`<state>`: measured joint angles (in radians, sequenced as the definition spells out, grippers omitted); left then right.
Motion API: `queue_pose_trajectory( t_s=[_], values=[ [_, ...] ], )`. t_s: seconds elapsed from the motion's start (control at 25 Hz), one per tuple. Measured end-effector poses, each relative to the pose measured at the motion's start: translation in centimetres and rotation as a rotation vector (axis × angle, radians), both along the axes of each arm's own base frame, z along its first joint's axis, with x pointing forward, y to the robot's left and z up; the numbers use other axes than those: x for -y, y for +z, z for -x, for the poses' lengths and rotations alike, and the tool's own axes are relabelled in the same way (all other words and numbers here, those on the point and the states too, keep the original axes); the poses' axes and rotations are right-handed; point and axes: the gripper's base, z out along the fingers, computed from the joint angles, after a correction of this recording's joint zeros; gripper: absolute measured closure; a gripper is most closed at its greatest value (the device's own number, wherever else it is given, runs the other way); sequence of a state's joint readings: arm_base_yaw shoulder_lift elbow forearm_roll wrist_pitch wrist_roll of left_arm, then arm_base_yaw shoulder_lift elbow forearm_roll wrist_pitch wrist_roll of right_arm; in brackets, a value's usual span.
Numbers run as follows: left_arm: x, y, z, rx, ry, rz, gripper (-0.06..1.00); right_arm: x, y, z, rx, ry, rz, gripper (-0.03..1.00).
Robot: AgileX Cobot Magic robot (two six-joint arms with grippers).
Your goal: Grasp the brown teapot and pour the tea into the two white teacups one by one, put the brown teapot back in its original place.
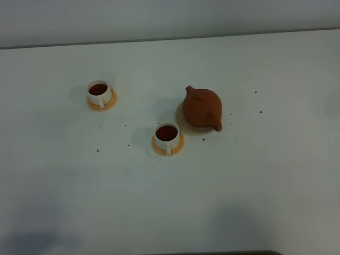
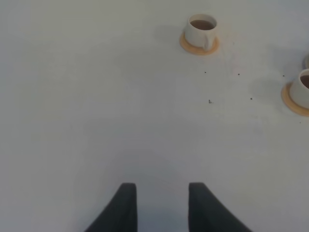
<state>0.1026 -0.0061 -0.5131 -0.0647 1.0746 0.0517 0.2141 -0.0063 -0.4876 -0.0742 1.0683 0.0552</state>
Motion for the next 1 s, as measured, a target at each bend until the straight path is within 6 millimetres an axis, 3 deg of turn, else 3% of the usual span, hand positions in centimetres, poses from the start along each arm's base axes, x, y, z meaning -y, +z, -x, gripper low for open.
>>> queue_pose_trajectory(
  t_s=[1.0],
  values=[
    [0.0,0.0,0.0,0.0,0.0,0.0,0.68,-0.03,0.0,-0.12,-0.008,0.001,0.003,0.72]
  ],
)
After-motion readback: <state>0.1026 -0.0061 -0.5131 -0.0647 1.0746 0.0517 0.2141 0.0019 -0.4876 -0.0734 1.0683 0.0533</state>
